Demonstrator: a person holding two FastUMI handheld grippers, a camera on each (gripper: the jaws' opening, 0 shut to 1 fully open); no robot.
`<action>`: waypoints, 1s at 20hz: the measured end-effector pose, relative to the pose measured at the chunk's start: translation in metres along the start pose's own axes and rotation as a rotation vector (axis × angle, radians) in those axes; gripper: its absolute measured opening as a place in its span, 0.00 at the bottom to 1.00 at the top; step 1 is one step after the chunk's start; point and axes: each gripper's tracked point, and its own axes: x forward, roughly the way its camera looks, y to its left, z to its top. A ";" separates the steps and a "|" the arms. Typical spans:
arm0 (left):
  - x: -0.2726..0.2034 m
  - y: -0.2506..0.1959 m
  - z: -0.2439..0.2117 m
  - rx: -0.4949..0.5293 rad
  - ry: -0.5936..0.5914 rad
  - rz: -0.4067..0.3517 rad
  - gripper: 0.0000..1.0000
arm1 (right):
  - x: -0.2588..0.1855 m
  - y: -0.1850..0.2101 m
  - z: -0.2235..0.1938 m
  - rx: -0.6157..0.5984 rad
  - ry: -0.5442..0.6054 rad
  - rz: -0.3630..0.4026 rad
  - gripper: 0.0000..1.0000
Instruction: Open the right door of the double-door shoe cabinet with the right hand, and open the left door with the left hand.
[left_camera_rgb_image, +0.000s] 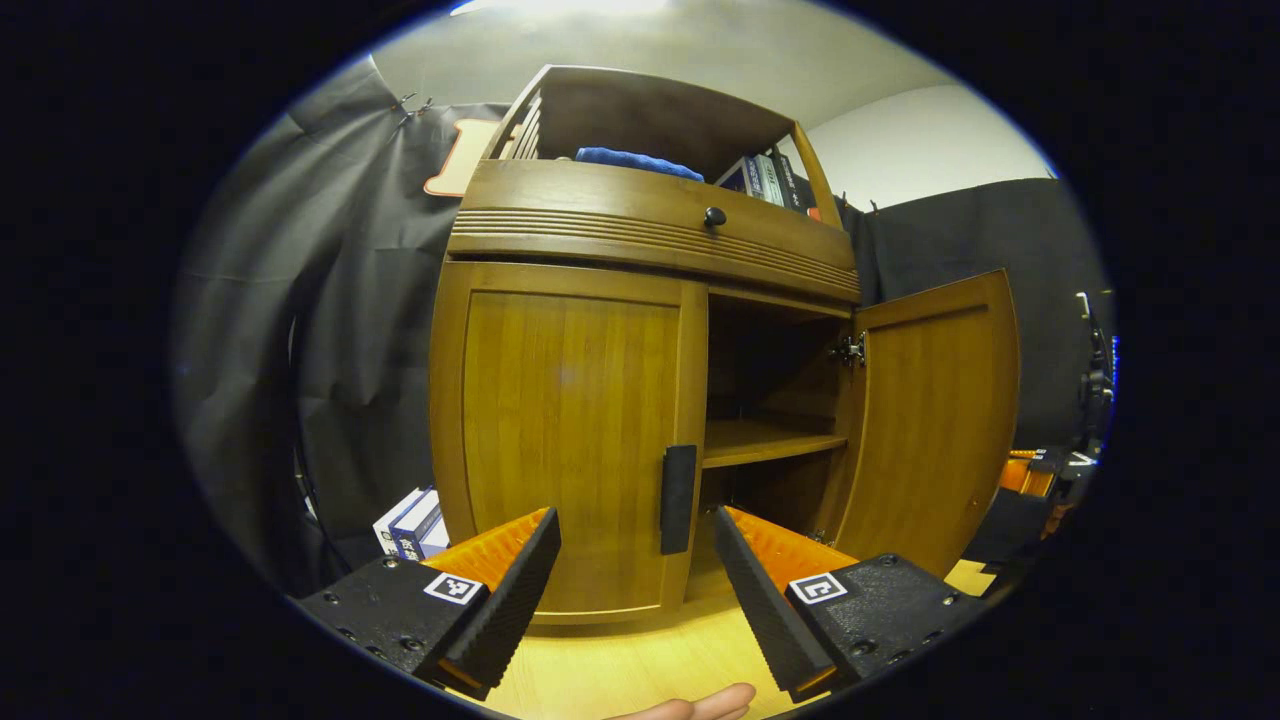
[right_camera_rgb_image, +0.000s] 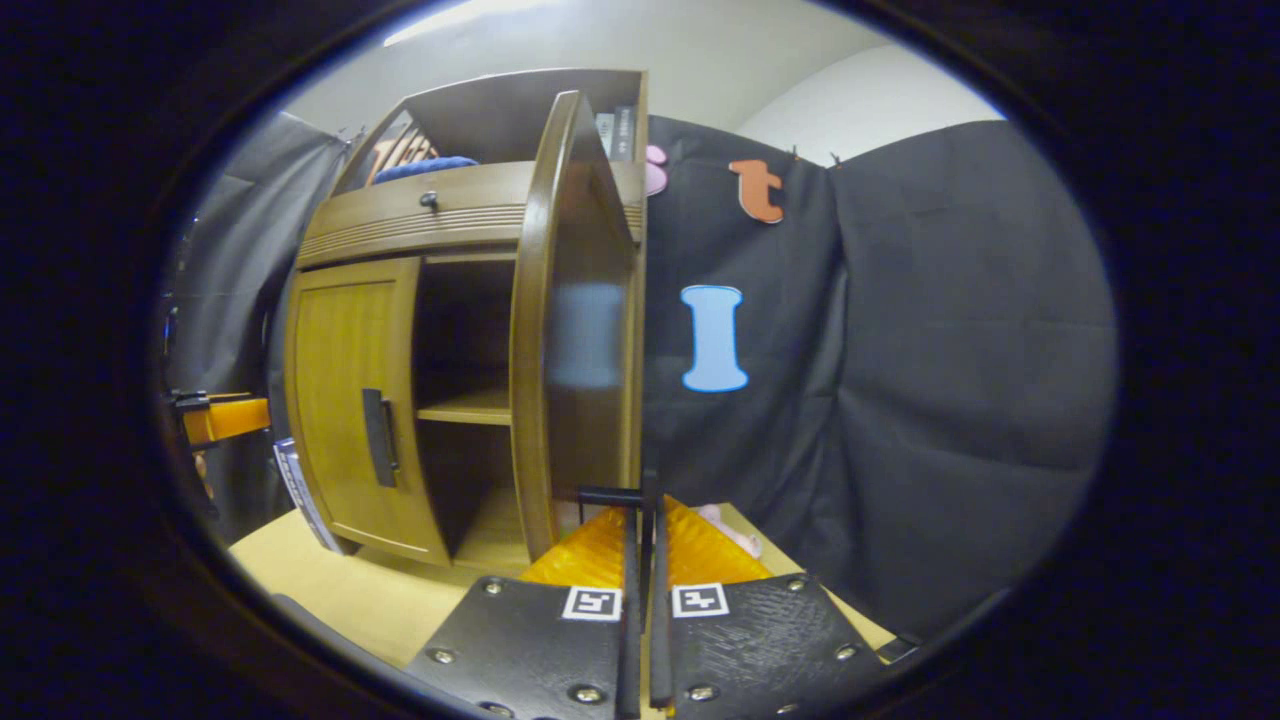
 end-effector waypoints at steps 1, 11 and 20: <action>-0.001 0.001 0.001 0.002 -0.001 0.005 0.92 | 0.002 -0.008 -0.002 0.015 0.000 0.002 0.04; -0.002 -0.001 0.001 -0.008 -0.008 0.002 0.92 | 0.016 -0.048 -0.001 0.043 -0.020 0.125 0.04; -0.003 -0.010 -0.003 -0.018 -0.006 -0.005 0.92 | 0.026 -0.068 0.000 0.057 -0.017 0.216 0.07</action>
